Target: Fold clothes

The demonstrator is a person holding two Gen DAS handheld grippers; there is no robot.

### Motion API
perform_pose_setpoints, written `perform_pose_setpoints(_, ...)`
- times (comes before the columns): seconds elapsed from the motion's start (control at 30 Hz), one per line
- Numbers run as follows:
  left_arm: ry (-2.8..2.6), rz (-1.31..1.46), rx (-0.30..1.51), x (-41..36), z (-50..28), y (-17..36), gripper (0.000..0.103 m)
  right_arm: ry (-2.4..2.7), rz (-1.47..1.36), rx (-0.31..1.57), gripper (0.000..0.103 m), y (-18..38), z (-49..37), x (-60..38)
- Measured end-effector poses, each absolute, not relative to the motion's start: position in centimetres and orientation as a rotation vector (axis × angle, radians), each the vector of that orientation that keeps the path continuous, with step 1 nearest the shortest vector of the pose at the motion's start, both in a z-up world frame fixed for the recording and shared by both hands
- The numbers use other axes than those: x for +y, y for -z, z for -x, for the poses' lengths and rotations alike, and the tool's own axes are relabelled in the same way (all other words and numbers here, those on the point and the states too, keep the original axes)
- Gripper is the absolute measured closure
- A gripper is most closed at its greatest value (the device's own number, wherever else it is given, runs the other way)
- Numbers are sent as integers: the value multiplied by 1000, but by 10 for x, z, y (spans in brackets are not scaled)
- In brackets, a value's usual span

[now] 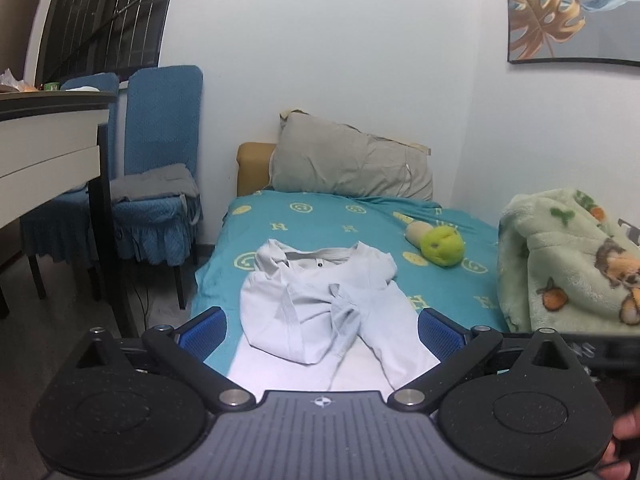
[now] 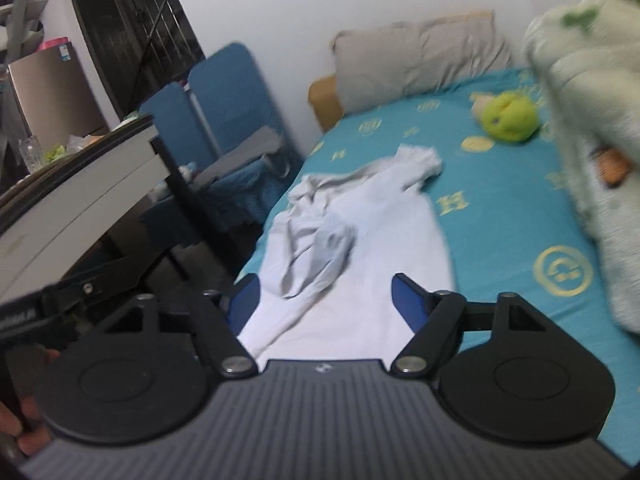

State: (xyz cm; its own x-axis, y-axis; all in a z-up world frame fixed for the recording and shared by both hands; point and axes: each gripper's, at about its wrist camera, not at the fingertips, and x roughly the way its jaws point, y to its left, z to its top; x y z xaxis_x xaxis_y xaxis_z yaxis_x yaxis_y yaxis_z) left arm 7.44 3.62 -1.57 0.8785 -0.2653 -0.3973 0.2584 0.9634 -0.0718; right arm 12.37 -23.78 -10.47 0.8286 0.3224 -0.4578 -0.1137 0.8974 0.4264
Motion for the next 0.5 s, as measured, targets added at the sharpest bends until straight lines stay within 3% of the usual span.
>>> perform_pose_setpoints(0.43,195,138,462,102,-119,43,0,-332,-280,685,41,152,-301,-131)
perform_pose_setpoints(0.5,192,150,463,108,-124,46,0,-310,-253,714,47,164,-327,-118)
